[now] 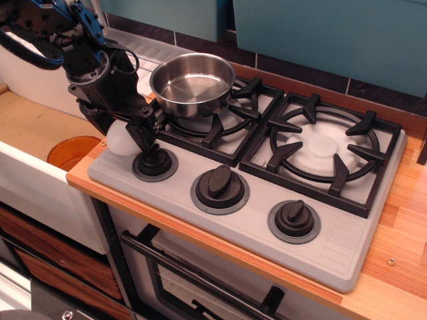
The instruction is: Put egg in pot or pan an put pot or pan on stove
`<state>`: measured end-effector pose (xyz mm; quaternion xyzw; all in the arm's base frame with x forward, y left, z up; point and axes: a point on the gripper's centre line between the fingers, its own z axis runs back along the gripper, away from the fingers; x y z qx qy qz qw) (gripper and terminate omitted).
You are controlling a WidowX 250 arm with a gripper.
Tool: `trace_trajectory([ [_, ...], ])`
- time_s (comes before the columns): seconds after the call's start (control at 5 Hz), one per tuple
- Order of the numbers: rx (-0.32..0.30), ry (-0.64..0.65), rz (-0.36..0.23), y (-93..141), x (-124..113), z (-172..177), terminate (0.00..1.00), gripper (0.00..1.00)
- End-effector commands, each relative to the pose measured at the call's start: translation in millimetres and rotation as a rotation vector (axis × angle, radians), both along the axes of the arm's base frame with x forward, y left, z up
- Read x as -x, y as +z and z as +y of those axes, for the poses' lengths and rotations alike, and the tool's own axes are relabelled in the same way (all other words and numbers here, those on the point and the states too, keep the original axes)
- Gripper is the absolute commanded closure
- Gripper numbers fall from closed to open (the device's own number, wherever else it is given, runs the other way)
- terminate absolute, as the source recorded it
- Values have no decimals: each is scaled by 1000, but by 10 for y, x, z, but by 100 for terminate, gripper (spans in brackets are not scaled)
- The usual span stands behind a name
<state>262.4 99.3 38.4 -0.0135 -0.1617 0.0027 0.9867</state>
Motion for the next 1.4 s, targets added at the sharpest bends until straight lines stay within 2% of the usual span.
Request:
trace_trajectory([
  [0.0, -41, -11, 10, 522, -2, -58, 0, 100],
  [0.2, -65, 2, 52, 847, -16, -139, 0, 100],
  [0.4, -82, 0, 74, 1053, -150, -214, 0, 100],
  [0.6, -85, -13, 82, 1114, -345, -233, 0, 100],
  [0.8, -97, -40, 56, 1015, -558, -187, 0, 100],
  [1.2, -86, -60, 28, 879, -761, -120, 0, 100],
])
